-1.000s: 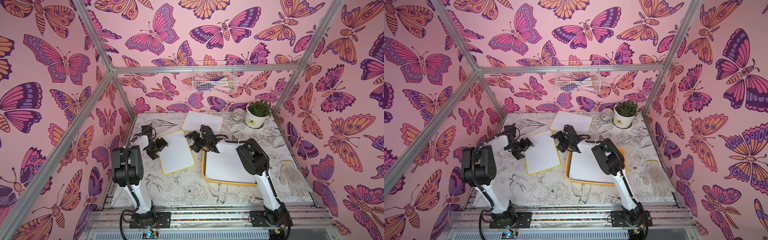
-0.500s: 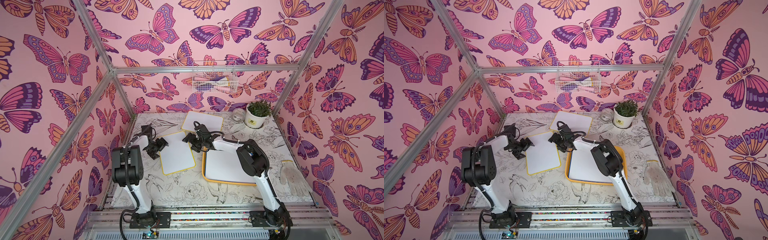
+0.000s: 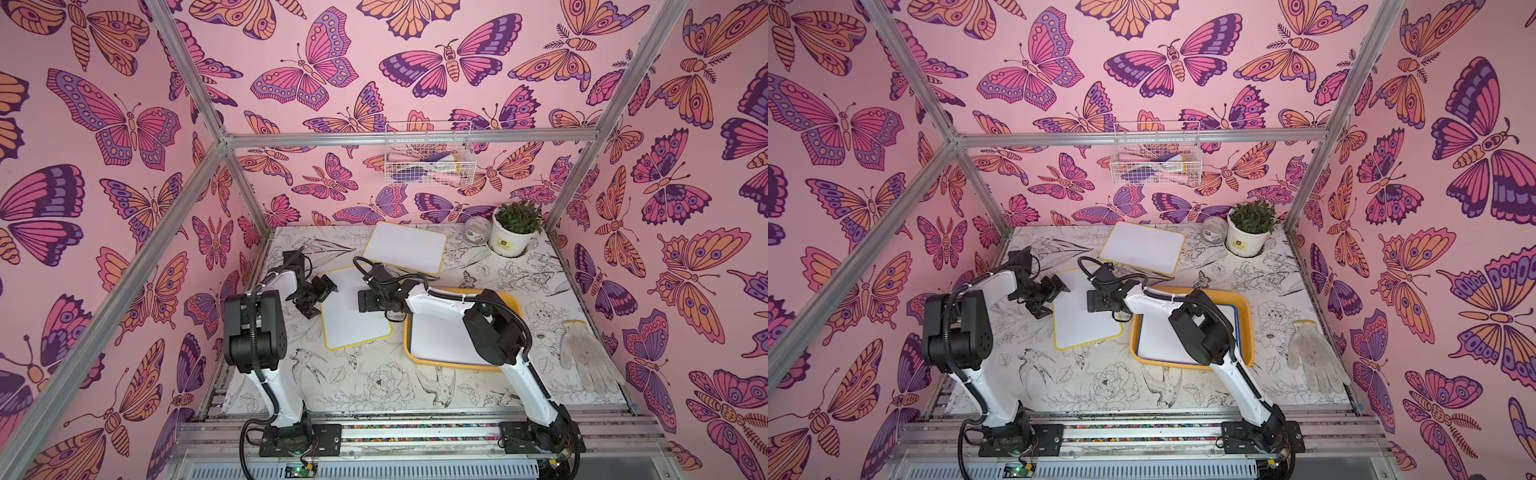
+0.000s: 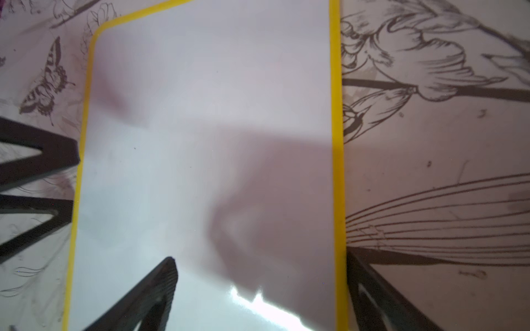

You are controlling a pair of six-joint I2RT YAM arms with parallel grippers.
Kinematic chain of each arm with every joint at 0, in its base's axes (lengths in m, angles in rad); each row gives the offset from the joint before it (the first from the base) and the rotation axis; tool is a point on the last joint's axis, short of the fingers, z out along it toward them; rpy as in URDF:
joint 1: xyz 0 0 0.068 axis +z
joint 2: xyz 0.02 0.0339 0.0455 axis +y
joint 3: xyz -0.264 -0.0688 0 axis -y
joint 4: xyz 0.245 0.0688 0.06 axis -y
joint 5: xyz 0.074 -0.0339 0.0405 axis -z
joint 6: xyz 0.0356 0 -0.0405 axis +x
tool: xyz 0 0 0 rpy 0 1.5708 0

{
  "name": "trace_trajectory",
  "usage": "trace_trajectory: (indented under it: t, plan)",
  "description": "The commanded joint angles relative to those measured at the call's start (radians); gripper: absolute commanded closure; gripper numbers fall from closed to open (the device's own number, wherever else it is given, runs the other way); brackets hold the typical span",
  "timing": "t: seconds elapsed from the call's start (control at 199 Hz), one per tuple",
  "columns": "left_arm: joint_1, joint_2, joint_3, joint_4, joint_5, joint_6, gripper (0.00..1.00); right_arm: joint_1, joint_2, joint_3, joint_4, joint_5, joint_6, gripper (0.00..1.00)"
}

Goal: Put the whiteboard into the storage box
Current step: Pick up the whiteboard at the center of the board.

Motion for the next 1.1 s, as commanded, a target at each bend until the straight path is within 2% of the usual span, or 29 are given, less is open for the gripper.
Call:
trace_trajectory:
  t: [0.0, 0.11, 0.326, 0.461, 0.602, 0.677, 0.787, 1.098]
  plan:
    - [-0.011, 0.071, -0.027, -0.033, 0.025, 0.011, 0.06, 0.024, 0.027, -0.058, 0.001, 0.016, -0.047, 0.07]
    - [-0.024, 0.074, -0.016, -0.038, 0.022, 0.029, 0.06, 0.031, 0.000, -0.088, 0.038, -0.051, 0.005, 0.07]
    - [-0.037, 0.115, 0.021, -0.049, 0.056, 0.065, 0.06, 0.028, -0.070, -0.103, 0.077, -0.280, 0.183, 0.09]
    - [-0.048, 0.128, 0.034, -0.058, 0.060, 0.084, 0.07, 0.018, -0.080, -0.066, 0.036, -0.387, 0.322, 0.11]
    - [-0.060, 0.132, 0.043, -0.068, 0.050, 0.095, 0.07, -0.008, -0.090, -0.122, 0.171, -0.496, 0.531, 0.11]
    - [-0.062, 0.134, 0.043, -0.069, 0.054, 0.097, 0.07, -0.022, -0.102, -0.163, 0.257, -0.507, 0.613, 0.11]
    - [-0.062, 0.135, 0.044, -0.071, 0.059, 0.097, 0.07, -0.033, -0.125, -0.203, 0.319, -0.468, 0.661, 0.11]
    - [-0.062, 0.130, 0.044, -0.072, 0.063, 0.094, 0.07, -0.043, -0.137, -0.371, 0.657, -0.378, 0.900, 0.11]
